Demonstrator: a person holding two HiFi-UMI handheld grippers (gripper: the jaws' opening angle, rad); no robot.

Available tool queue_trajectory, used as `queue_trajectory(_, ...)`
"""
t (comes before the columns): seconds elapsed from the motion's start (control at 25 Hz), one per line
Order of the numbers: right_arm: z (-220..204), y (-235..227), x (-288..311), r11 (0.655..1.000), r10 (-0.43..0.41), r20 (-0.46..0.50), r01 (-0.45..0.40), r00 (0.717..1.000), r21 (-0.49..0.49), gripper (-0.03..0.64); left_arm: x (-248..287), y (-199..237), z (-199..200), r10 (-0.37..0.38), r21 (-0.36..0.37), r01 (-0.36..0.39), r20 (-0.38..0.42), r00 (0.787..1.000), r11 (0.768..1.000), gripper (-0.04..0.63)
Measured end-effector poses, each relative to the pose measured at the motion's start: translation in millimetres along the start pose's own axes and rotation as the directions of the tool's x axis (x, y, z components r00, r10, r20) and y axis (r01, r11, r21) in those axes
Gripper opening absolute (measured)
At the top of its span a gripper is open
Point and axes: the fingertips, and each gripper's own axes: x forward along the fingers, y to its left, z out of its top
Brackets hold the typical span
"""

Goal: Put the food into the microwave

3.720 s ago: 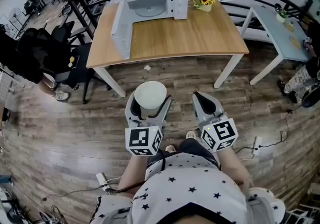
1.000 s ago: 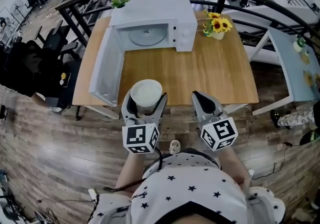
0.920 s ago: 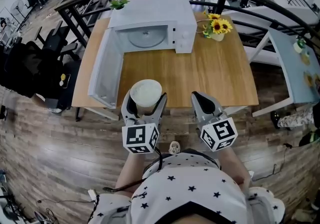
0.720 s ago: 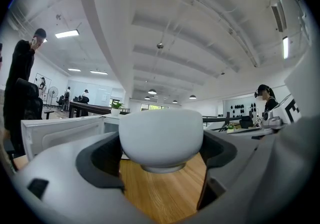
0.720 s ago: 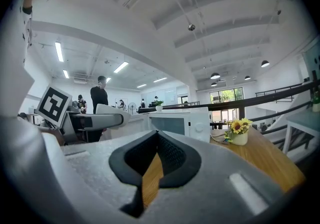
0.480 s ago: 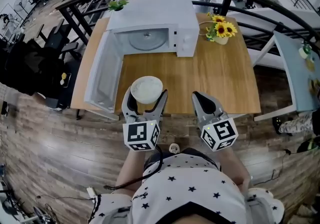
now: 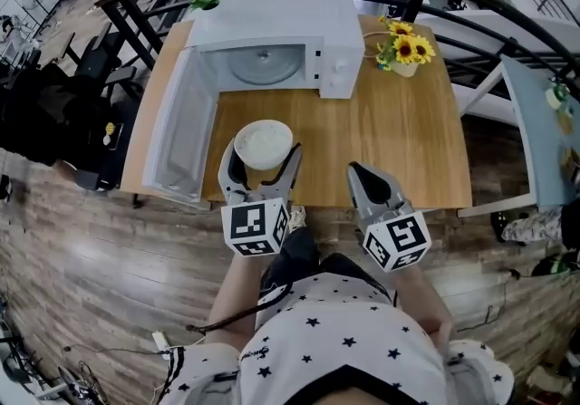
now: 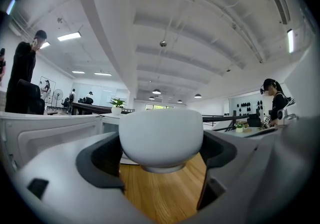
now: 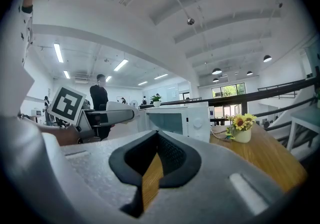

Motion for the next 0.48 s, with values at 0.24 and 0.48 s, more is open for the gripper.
queue_trajectory(0.24,0.5,-18.8,23.9,1.0,-0.008,-0.016,0.008,1.0,-0.008,0.006,38.6,10.6,-8.3,0.001,-0.001,-0.001,-0.007,1.0,1.0,0.483)
queue_trajectory(0.48,8.2,-40.5,62.5,1.0,-0.011,-0.034,0.01,0.999,-0.019,0.006,84.8,27.0,-16.0,-0.002,0.0,0.002,-0.024,1.0,1.0,0.483)
